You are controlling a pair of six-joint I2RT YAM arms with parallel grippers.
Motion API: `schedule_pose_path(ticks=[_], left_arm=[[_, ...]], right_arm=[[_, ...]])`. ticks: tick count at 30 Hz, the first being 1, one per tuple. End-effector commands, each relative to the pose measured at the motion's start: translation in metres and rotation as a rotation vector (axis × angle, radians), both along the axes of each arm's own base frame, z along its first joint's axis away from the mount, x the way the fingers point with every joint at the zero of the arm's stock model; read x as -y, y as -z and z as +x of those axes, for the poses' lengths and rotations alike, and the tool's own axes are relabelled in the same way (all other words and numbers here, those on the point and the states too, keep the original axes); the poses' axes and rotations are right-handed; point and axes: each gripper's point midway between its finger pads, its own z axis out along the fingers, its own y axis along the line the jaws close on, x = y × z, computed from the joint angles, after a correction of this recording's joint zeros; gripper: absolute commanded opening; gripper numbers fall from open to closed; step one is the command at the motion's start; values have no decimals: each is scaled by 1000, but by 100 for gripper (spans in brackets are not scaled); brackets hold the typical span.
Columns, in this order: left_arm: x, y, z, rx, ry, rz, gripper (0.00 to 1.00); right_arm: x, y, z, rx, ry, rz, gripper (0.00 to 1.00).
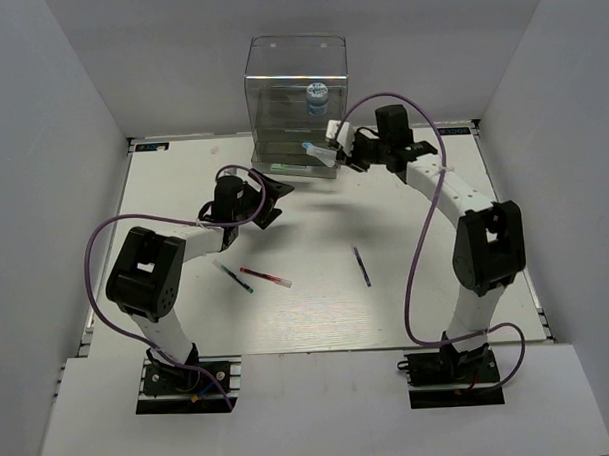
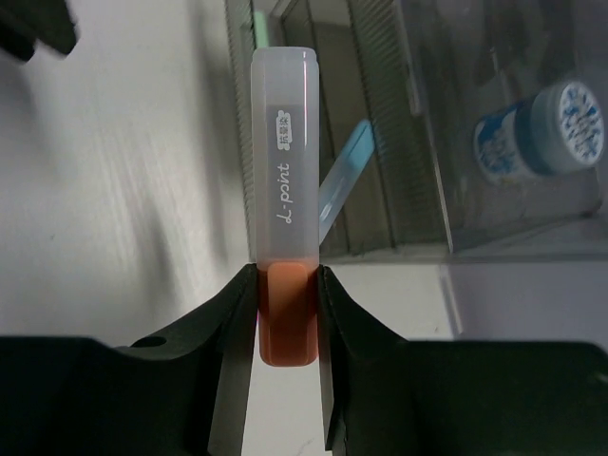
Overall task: Sort the stationery into containers
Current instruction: Pick up the pen from the center of the board, then place the pen in the drawer, then close the drawer at the center of the board.
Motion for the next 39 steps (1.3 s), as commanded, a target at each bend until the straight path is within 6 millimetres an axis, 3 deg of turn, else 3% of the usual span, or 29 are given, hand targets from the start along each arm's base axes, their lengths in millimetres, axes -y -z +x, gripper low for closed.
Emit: schedule_pose_path(ticks=[1, 2, 3, 4, 6, 7, 8, 9, 11, 14, 16, 17, 18, 19, 21, 24, 27, 32, 39], left_arm=[[3, -5, -5, 21, 36, -27, 95], [-1, -4, -2, 26, 31, -21, 95], [-2, -5, -5, 26, 31, -21, 95], [-3, -7, -6, 31, 35, -12, 95], [-4, -7, -9, 27, 41, 2, 95], [-6, -8, -13, 40, 53, 25, 95], [-9, -7, -15, 31, 47, 45, 95], [-11, -8, -16, 36, 41, 64, 97], [-17, -13, -21, 49, 48, 108, 97], [-29, -10, -28, 50, 39, 162, 98], [-34, -9, -38, 44, 36, 177, 98], [-35, -9, -41, 44, 36, 177, 98], [-38, -8, -44, 45, 27, 182, 98], [-40, -5, -52, 33, 28, 186, 98], [-47, -3, -55, 26, 10, 194, 98], [-53, 0, -62, 14, 0, 215, 98], [-57, -2, -66, 9, -2, 234, 98], [-61, -9, -69, 19, -15, 248, 98], [-69, -7, -79, 5, -36, 267, 98]], right_arm=[[-25, -24, 34, 102, 45, 62, 0], [-30, -26, 41, 111, 51, 66, 0], [-40, -15, 44, 99, 54, 54, 0], [-45, -21, 49, 115, 51, 63, 0], [-56, -3, 61, 93, 66, 49, 5], [-61, -20, 68, 121, 69, 67, 11], [-65, -1, 72, 85, 78, 54, 35], [-67, 1, 74, 83, 81, 52, 44], [-73, -7, 77, 104, 75, 71, 51], [-77, -15, 71, 91, 58, 112, 51], [-79, -26, 62, 84, 37, 143, 48], [-81, -20, 55, 56, 10, 152, 45], [-89, -21, 42, 27, -62, 181, 29], [-89, -32, 33, 26, -93, 199, 21], [-96, -24, 8, -36, -189, 221, 2], [-102, -14, -9, -82, -265, 219, 0], [-105, 16, -32, -252, -348, 160, 0], [-110, 57, -14, -241, -328, 57, 0], [-108, 84, 17, -174, -225, -10, 0]])
